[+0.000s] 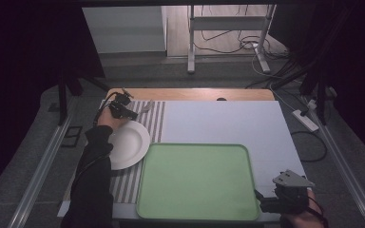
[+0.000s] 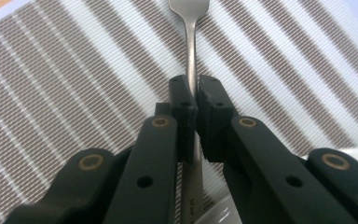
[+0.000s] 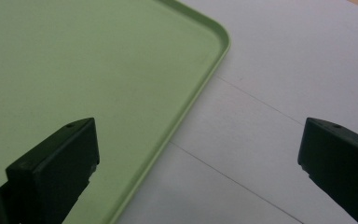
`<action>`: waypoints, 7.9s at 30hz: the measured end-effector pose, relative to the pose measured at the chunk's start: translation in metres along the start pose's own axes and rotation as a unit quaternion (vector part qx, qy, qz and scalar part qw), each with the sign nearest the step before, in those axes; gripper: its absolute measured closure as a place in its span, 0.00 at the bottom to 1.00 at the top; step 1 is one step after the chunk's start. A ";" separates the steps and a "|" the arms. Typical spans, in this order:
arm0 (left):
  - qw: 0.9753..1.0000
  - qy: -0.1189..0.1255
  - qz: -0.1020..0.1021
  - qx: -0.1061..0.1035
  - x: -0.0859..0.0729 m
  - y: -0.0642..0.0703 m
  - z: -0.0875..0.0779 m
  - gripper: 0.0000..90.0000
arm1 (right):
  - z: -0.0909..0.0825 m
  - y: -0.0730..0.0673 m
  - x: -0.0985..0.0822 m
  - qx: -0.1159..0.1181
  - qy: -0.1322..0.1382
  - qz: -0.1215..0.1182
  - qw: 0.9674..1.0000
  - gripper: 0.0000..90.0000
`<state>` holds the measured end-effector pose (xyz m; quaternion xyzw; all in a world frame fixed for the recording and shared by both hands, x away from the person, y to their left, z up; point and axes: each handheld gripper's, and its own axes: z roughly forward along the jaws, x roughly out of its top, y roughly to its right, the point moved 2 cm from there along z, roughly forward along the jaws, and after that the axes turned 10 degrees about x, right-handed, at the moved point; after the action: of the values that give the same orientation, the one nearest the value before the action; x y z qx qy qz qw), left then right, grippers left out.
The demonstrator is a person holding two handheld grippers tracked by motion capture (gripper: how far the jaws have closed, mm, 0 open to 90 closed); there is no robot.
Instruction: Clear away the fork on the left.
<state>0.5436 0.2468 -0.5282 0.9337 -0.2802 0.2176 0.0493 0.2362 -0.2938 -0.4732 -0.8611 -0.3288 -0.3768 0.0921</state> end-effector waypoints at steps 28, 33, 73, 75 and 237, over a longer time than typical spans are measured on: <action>0.993 0.031 0.101 -0.051 0.035 0.118 -0.013 0.95 | 0.000 -0.001 0.000 0.000 -0.001 -0.008 1.000 0.00; 0.992 0.028 0.110 -0.056 0.029 0.139 -0.018 0.95 | 0.000 -0.002 0.000 -0.001 -0.001 -0.009 1.000 0.00; 0.996 0.013 0.055 -0.063 -0.098 0.227 -0.078 0.94 | -0.002 -0.002 0.001 0.000 0.011 -0.009 1.000 0.00; 0.996 0.012 0.049 -0.069 -0.102 0.231 -0.078 0.95 | -0.002 -0.002 0.001 0.001 0.011 -0.010 1.000 0.00; 0.986 0.152 -0.053 -0.049 -0.214 0.160 -0.129 0.00 | 0.000 -0.002 0.001 0.003 0.006 -0.008 1.000 0.00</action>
<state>0.2472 0.2475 -0.5093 0.8998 -0.2302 0.3396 0.1482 0.2357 -0.2918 -0.4723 -0.8557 -0.3363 -0.3820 0.0932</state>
